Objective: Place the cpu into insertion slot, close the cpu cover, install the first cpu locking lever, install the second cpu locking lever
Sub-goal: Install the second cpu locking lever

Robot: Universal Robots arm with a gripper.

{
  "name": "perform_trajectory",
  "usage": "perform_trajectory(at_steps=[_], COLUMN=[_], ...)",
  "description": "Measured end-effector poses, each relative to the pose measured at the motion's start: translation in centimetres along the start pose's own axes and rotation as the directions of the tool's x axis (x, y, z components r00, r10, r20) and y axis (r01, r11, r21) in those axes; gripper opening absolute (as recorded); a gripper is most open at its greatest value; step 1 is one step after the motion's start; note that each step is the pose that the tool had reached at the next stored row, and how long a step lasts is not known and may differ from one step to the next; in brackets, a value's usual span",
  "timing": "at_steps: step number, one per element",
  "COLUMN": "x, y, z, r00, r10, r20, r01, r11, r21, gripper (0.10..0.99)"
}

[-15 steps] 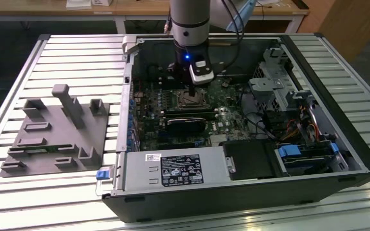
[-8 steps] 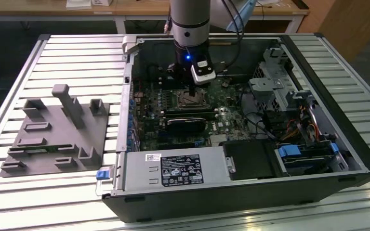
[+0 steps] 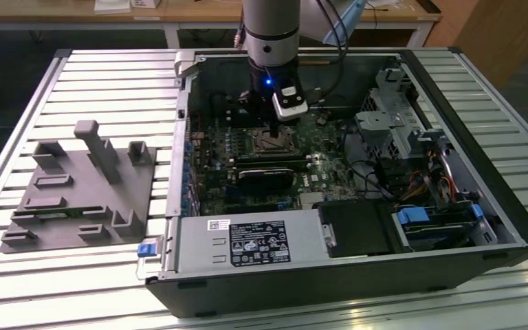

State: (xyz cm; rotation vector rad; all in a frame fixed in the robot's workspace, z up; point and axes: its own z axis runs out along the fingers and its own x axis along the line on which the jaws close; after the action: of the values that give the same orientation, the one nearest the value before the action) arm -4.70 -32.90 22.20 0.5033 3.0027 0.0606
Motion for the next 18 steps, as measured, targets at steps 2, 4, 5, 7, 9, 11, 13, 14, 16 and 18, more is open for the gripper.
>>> perform_trajectory(at_steps=[2,4,5,7,9,11,13,14,16,18], x=[0.0,-0.02,-0.03,-0.05,-0.07,-0.09,-0.11,-0.12,-0.14,-0.16], y=[0.0,0.01,0.02,0.03,0.05,0.06,0.07,0.07,0.09,0.1], z=[-0.08,-0.25,-0.36,-0.6,-0.86,-1.07,-1.23,-1.32,-1.57,-1.82], r00=[1.0,1.0,1.0,1.0,1.0,1.0,1.0,1.0,1.0,1.0], r10=[0.0,0.0,0.0,0.0,0.0,0.0,0.0,0.0,0.0,0.0], r20=[-0.0001,0.0,0.0,0.0,0.0,0.0,-0.0001,0.0,0.0,0.0], r01=[0.0,0.0,0.0,0.0,0.0,0.0,0.0,0.0,0.0,0.0], r11=[1.0,1.0,1.0,1.0,1.0,1.0,1.0,1.0,1.0,1.0], r21=[0.0,0.0,0.0,0.0,0.0,0.0,0.0,0.0,0.0,0.0], gripper=[0.106,0.106,0.106,0.106,0.106,0.106,0.106,0.106,0.106,0.106])
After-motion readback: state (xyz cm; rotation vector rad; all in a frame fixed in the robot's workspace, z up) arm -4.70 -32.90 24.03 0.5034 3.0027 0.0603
